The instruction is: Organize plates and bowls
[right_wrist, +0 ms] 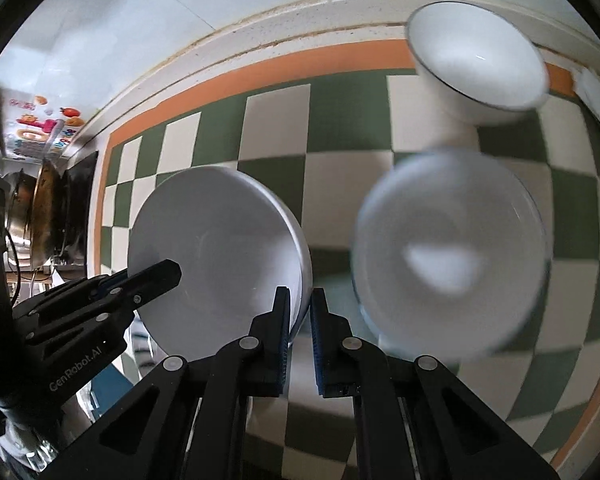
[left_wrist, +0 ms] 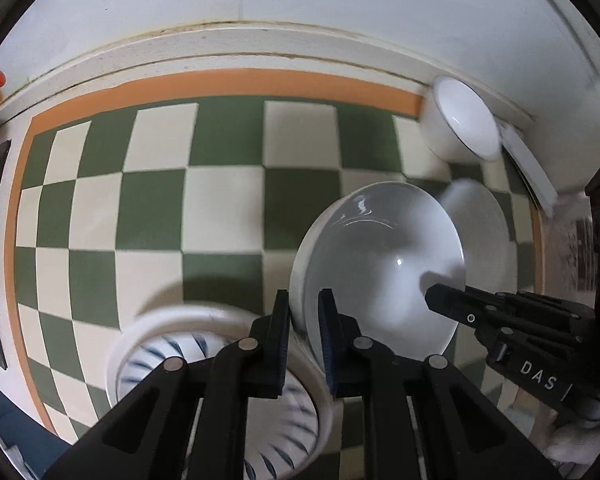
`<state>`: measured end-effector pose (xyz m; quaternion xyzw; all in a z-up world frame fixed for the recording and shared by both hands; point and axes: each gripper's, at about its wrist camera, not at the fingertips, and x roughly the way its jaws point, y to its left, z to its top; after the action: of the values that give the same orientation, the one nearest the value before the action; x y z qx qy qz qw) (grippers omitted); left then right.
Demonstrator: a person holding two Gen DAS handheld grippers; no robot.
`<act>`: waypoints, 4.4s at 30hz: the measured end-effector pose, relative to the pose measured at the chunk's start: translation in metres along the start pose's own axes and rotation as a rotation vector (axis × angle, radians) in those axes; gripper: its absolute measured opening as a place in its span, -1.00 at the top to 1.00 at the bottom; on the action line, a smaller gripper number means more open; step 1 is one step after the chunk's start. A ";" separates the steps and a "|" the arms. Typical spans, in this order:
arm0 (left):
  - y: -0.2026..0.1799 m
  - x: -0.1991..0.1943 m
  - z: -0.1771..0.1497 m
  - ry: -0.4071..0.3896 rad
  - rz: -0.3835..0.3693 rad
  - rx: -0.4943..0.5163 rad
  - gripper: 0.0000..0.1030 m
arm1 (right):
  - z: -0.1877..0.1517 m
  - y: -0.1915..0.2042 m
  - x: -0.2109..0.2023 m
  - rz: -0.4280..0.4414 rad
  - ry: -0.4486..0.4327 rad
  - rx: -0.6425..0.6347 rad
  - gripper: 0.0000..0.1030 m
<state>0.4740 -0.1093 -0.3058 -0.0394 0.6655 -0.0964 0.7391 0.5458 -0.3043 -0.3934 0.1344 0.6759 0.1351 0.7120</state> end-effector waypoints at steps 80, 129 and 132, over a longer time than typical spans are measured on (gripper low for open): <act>-0.118 0.112 0.076 0.143 -0.016 0.102 0.59 | -0.010 -0.156 -0.016 0.053 -0.131 0.340 0.29; -0.104 0.038 -0.068 0.140 -0.010 0.253 0.76 | -0.151 -0.092 -0.042 0.029 -0.056 0.286 0.73; -0.103 0.043 -0.069 0.162 -0.014 0.246 0.76 | -0.152 -0.093 -0.037 0.026 -0.049 0.288 0.73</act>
<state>0.4002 -0.2135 -0.3358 0.0547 0.7058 -0.1854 0.6815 0.3934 -0.4033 -0.4011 0.2469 0.6690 0.0426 0.6998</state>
